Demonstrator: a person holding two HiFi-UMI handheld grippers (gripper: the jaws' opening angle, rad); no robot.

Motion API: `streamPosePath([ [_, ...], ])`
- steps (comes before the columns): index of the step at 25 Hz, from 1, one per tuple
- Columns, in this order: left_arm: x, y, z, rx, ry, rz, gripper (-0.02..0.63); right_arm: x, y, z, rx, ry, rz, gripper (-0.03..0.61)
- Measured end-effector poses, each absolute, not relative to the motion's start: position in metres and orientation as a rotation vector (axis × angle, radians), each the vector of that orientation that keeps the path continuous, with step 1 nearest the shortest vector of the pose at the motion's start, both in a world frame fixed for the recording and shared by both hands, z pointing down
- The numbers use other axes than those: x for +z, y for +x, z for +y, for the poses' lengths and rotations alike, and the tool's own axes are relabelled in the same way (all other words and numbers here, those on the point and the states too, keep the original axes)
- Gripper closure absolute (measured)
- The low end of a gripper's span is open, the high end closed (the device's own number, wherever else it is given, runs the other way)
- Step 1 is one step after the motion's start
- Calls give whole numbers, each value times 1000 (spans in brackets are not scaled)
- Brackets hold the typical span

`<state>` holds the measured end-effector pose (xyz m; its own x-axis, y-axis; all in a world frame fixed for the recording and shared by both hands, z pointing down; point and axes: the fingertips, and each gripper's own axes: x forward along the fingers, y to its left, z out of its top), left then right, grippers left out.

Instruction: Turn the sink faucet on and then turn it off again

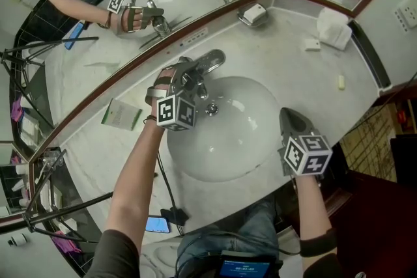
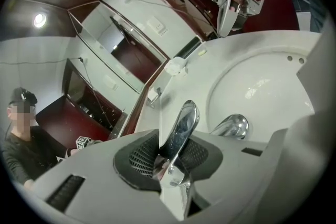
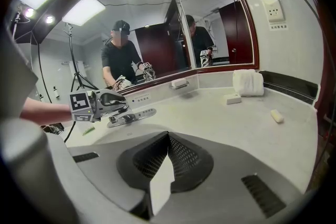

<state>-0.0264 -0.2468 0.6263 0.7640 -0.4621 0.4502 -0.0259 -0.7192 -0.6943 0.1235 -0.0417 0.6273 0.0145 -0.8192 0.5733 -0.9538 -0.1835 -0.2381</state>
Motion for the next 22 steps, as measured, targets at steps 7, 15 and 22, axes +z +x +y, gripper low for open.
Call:
streamPosePath([
  [7,618,-28,-255,-810,-2422,414,528,625,122,-44,915,2058,-1862,561],
  [15,626,-33,-265,-875,-2621,376,529,618,121,-38,932,2057,-1858,561],
  [22,620,-34,-275,-910,-2783,378,529,612,120,-38,931,2050,-1863,561],
])
